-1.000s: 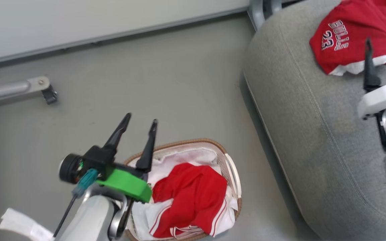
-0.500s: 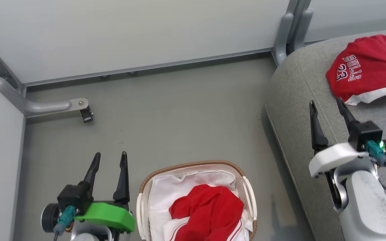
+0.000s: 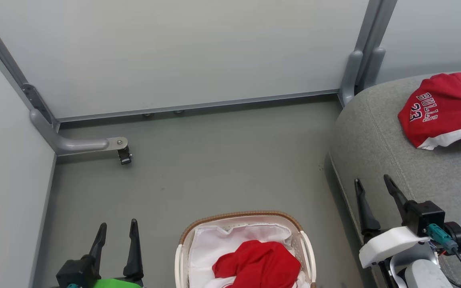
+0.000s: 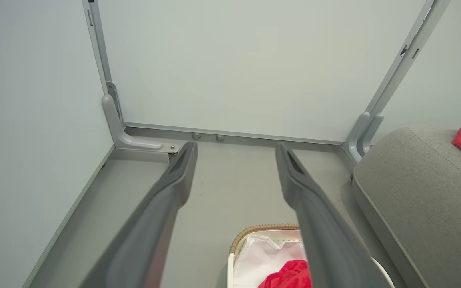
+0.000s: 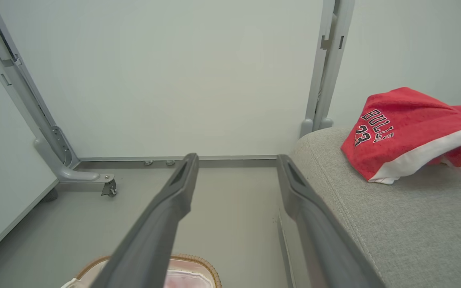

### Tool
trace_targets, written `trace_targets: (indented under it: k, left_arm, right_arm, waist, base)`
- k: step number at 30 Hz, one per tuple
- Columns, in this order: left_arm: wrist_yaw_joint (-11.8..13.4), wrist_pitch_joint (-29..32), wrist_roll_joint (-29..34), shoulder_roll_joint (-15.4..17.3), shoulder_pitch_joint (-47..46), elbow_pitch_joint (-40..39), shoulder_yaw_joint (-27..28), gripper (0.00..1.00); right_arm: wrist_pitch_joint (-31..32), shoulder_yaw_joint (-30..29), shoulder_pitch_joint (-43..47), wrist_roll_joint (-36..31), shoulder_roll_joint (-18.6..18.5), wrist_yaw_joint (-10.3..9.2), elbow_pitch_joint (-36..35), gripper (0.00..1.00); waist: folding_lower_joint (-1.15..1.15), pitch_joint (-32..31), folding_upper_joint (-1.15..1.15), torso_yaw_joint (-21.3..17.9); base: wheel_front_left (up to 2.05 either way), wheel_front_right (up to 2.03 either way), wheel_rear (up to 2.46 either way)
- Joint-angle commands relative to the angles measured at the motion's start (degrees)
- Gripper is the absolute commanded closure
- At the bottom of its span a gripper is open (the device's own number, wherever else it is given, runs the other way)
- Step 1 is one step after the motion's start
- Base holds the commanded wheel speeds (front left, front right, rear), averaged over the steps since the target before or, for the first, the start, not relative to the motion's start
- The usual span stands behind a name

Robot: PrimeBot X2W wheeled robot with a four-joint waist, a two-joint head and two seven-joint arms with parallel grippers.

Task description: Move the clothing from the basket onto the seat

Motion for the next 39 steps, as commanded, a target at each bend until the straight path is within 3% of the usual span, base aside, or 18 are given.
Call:
trace_targets:
  k: [1,33,39]
  left_arm:
    - [-0.2,0.0,-0.2,0.0,0.5,-0.3,-0.2,0.0]
    - [0.0,0.0,-0.3,0.0,-0.8,-0.3,-3.0,0.0]
    - [-1.3,0.0,3.5,0.0,-4.7,1.5,-5.7,0.0]
  right_arm:
    - [-0.1,0.3,0.7,-0.3,-0.2,-0.08,-0.2,0.0]
    - [-0.1,1.8,1.1,0.6,-0.2,-0.08,0.0,0.0]
    - [-0.1,0.5,-0.3,-0.1,-0.2,-0.08,-0.2,0.0]
  waist:
    - [0.0,-0.4,0.67,0.4]
    - [0.0,0.1,0.67,-0.1]
    - [0.0,2.1,0.67,0.2]
  base:
    - [0.0,0.0,0.0]
    - [0.0,0.0,0.0]
    - [0.0,0.0,0.0]
